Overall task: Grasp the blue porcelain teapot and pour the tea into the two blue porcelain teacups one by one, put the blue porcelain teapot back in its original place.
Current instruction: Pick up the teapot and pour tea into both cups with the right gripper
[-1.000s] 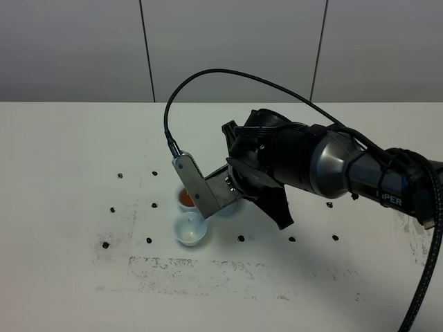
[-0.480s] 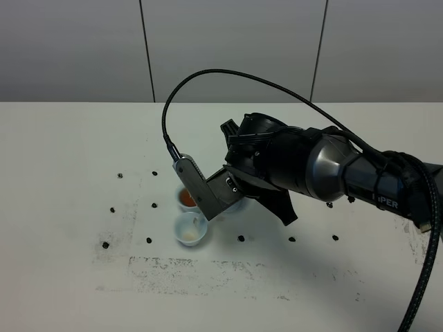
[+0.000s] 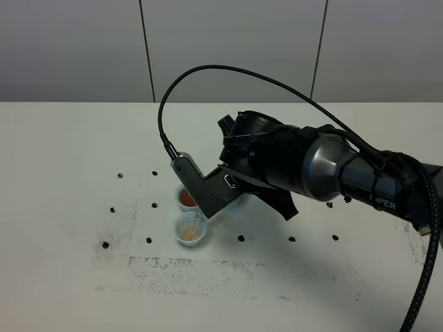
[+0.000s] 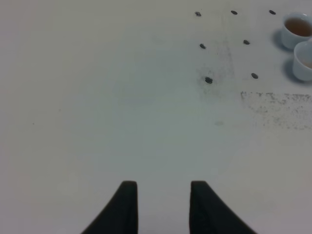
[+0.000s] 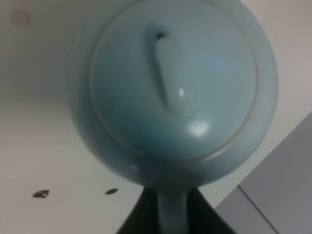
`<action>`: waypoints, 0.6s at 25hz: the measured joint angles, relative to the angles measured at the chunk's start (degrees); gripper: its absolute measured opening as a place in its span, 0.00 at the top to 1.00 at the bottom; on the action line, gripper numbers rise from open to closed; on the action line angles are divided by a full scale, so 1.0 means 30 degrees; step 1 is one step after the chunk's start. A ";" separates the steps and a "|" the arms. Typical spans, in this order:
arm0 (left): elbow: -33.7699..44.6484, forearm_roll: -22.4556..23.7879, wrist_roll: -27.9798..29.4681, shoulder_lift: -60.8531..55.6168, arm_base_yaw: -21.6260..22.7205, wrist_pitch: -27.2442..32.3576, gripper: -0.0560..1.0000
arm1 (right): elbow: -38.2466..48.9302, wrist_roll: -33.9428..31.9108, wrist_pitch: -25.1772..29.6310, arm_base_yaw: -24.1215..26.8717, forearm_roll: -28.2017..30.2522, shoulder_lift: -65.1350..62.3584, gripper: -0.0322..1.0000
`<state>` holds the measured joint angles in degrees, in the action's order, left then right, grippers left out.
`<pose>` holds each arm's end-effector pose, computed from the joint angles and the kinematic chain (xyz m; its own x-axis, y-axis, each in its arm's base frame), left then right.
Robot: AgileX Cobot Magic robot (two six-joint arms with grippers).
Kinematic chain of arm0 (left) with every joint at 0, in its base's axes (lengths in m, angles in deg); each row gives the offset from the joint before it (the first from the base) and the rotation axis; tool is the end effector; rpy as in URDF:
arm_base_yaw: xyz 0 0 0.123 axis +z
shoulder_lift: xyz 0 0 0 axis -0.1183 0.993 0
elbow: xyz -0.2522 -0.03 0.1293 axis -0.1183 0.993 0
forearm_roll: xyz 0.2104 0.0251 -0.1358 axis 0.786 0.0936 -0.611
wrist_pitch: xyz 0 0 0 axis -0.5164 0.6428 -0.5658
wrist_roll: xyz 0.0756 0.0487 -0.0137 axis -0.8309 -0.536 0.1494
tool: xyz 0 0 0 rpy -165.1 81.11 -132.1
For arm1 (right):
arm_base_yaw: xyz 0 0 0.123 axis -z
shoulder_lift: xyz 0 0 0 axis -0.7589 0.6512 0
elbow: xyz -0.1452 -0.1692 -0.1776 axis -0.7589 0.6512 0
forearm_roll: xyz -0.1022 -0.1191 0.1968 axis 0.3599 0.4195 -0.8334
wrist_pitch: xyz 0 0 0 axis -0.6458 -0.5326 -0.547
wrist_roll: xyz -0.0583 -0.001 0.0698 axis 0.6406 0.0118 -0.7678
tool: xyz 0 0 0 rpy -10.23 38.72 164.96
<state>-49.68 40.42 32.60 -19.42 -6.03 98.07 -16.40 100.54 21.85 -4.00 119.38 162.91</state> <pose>-0.0008 -0.0071 0.2657 -0.4890 -0.0509 -0.8708 0.0340 0.9964 -0.0773 0.2920 0.3206 0.2069 0.4972 -0.7874 0.3644 -0.6416 -0.6163 -0.4566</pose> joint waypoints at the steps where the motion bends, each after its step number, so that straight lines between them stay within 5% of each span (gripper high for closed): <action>1: 0.0000 0.0000 0.0000 0.0000 0.0000 0.0000 0.67 | -0.0020 0.0000 0.0023 -0.0072 0.0094 0.0000 0.94; 15: 0.0000 0.0000 0.0000 0.0000 0.0000 0.0000 0.67 | -0.0061 0.0000 0.0062 -0.0549 0.1132 0.0000 0.94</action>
<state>-49.68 40.42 32.60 -19.42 -6.03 98.07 -16.58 100.54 22.04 -5.65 122.78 162.91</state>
